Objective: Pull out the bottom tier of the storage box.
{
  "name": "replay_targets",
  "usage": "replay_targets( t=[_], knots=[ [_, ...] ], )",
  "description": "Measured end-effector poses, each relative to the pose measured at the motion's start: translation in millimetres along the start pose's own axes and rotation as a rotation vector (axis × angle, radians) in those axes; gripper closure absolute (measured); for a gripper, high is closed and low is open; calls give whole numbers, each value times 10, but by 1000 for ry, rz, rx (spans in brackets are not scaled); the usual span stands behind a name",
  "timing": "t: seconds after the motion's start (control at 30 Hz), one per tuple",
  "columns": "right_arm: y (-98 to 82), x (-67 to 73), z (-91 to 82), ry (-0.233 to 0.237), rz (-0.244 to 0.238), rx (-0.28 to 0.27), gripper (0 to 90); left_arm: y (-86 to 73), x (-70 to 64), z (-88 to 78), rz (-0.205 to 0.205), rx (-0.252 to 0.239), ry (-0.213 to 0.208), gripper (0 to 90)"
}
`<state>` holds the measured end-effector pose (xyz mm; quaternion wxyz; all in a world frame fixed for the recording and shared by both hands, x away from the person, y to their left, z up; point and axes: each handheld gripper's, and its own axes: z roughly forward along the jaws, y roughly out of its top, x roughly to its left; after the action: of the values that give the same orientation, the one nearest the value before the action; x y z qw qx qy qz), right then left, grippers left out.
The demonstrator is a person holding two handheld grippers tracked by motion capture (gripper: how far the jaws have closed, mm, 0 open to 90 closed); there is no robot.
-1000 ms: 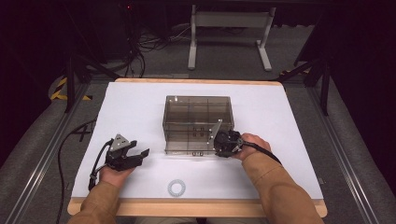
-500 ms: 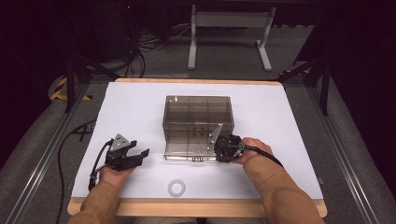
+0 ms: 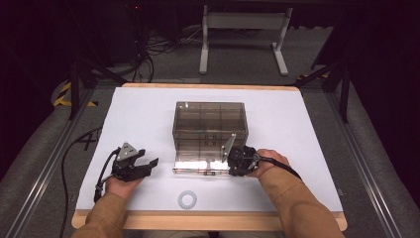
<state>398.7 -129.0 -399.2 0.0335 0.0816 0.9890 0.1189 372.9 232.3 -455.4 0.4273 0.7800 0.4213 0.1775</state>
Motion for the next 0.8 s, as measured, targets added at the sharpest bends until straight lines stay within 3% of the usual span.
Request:
replay_targets(
  t=[0.63,0.8],
  knots=[
    [-13,31,39,33,-5,21,859,0,-1,0,1,0,1,354],
    [-20,33,40,46,14,25,856,0,-2,0,1,0,1,354]
  ],
)
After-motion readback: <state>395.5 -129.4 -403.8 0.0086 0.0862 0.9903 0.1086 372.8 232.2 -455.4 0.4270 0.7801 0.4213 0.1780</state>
